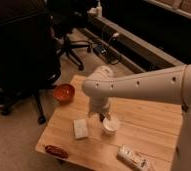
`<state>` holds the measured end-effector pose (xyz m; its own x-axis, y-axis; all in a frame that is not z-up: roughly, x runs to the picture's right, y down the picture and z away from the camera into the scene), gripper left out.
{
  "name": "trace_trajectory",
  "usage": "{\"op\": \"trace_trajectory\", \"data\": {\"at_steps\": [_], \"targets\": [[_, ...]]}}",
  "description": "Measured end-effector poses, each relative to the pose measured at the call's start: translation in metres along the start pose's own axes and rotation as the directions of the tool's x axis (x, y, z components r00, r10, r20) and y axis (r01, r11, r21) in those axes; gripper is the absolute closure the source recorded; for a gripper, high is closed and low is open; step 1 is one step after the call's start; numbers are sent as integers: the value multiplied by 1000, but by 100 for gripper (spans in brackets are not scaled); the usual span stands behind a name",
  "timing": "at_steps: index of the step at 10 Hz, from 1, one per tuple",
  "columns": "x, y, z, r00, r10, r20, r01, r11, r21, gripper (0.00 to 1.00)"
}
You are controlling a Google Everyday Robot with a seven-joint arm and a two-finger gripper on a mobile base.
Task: Place the ceramic cup in the ceramic bowl
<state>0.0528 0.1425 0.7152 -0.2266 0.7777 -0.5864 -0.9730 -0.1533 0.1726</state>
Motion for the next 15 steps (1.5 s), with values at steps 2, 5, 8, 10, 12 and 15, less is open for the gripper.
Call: {"op": "trace_trajectory", "data": {"at_steps": [2,5,8,10,12,15], "targets": [[-3,-42,-2,996,90,17,-90,996,-3,35],[-1,-72,7,991,133,9,-133,991,-4,35],[8,-79,34,993,117,-19,-117,993,-6,35],[12,-82,53,995,101,-26,-101,995,-6,35],[19,-86,85,993,106,-60,-107,994,-4,53],[22,-57,118,989,84,-123,-89,995,-35,83]]}}
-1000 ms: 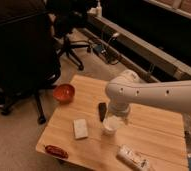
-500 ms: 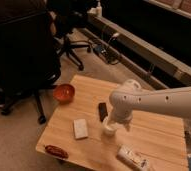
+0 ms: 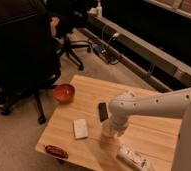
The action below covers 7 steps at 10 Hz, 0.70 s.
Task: Place the ceramic cup in the ceramic bowl
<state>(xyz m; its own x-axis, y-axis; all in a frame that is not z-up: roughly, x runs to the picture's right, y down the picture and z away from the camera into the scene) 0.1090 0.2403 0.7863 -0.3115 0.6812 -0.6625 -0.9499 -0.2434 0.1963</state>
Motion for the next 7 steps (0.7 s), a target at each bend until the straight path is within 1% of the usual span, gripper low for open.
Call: {"op": "trace_trajectory", "data": {"at_steps": [1,2,3,4,5,6,7], "targets": [[-6,8,-3,1000,-14,6,14,1000,3,91],[-13,15,-13,999,-27,21,27,1000,9,97],[-28,20,-40,997,-45,67,43,999,27,100],[-41,22,-74,991,-57,123,52,998,47,100],[-50,24,-110,982,-66,177,55,997,62,100],[-60,26,-166,963,-74,258,55,995,80,100],[-66,30,-207,945,-85,316,58,994,94,100]]}}
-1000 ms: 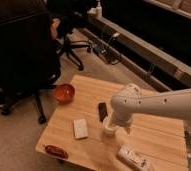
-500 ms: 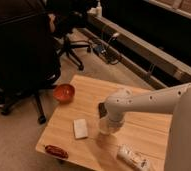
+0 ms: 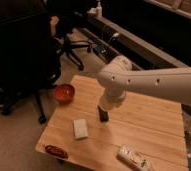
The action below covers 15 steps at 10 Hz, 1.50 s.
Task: Place the ceramic cup in the ceramic bowl
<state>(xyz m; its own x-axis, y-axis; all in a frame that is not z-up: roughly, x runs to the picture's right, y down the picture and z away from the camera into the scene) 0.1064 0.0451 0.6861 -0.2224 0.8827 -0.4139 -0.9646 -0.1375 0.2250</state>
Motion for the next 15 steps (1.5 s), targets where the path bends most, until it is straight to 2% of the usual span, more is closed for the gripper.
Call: {"op": "trace_trajectory", "data": {"at_steps": [1,2,3,5,7,8,10,11,12,13,15], "targets": [[-14,11,-31,999,-15,48,15,1000,-7,100],[-25,23,-49,996,-28,80,30,999,-19,100],[-32,41,-59,994,-47,98,51,998,-38,100],[-40,99,-54,988,-111,105,121,988,-99,100],[-45,191,-22,968,-226,112,244,950,-194,100],[-49,223,-13,954,-271,125,293,930,-222,100],[-63,280,3,922,-352,162,384,887,-257,100],[-69,302,10,908,-380,173,415,872,-259,100],[-74,311,17,903,-395,171,427,870,-245,100],[-79,320,30,902,-405,148,429,877,-217,100],[-80,325,57,910,-408,70,414,896,-160,100]]}}
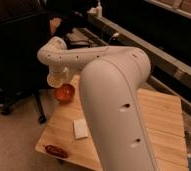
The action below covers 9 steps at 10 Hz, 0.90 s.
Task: Place the ceramic cup in the ceramic bowl
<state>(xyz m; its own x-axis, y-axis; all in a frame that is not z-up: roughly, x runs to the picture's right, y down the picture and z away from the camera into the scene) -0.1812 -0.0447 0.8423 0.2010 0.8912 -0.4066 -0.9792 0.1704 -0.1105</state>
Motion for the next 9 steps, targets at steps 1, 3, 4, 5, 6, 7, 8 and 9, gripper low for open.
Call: {"op": "trace_trajectory", "data": {"at_steps": [1,3,4,5,6,7,8,9], "targets": [[4,2,15,999,11,-52,-10,1000,25,99],[11,5,39,989,38,-140,-29,998,62,84],[12,2,46,985,52,-167,-40,996,77,75],[12,-6,54,978,71,-195,-53,994,98,62],[13,-16,58,973,85,-212,-61,991,119,52],[18,-30,62,968,104,-230,-73,988,138,42],[22,-44,66,962,125,-244,-90,985,149,32],[30,-54,71,951,153,-268,-120,984,134,24]]}}
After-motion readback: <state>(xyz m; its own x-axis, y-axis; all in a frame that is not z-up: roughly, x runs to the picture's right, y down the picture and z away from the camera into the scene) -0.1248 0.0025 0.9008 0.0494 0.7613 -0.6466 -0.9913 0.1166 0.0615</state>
